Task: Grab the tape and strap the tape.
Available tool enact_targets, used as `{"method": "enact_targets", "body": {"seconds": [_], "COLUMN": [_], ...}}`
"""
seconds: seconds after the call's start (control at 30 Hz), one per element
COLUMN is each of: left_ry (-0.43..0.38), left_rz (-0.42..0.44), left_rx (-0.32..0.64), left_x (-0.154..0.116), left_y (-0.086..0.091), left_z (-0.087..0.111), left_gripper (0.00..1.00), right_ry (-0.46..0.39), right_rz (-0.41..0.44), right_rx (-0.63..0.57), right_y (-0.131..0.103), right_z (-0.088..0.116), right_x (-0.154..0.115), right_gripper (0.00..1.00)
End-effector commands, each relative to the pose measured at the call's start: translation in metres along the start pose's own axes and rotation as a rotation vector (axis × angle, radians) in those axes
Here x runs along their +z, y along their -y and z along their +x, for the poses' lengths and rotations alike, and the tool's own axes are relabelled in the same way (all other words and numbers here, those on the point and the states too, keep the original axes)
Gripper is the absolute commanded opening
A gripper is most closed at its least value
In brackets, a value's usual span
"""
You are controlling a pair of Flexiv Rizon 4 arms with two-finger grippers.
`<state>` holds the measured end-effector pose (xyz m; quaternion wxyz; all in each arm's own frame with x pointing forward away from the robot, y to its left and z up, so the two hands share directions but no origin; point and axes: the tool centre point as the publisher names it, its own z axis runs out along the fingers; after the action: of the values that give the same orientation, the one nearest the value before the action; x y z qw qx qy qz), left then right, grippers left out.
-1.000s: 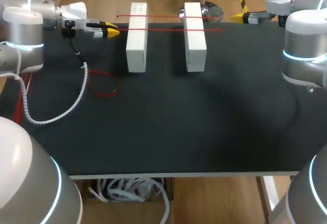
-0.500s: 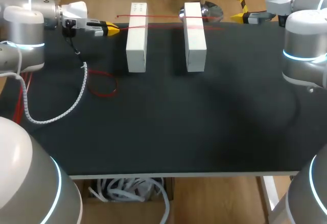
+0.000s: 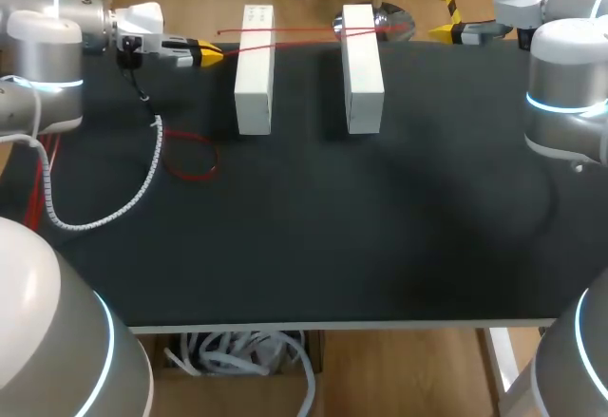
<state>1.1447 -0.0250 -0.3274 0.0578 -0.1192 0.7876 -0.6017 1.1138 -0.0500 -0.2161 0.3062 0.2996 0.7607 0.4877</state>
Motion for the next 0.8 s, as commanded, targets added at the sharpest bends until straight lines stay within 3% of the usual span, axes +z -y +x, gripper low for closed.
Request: {"method": "enact_targets", "body": {"seconds": [0.03,0.27,0.8], "left_ry": [-0.032,-0.081,-0.052], "left_rz": [0.010,0.038,0.109], "left_rx": [0.012,0.060,0.133], "left_x": [-0.007,-0.021,-0.053], "left_y": [0.003,0.021,0.082], "left_z": [0.002,0.012,0.019], "left_gripper": [0.00,0.00,0.00], "right_ry": [0.000,0.000,0.000], "right_rz": [0.000,0.000,0.000], "right_rx": [0.000,0.000,0.000], "right_y": [0.000,0.000,0.000], "right_z": [0.000,0.000,0.000], "right_x": [0.000,0.000,0.000], "right_gripper": [1.00,1.00,1.00]}}
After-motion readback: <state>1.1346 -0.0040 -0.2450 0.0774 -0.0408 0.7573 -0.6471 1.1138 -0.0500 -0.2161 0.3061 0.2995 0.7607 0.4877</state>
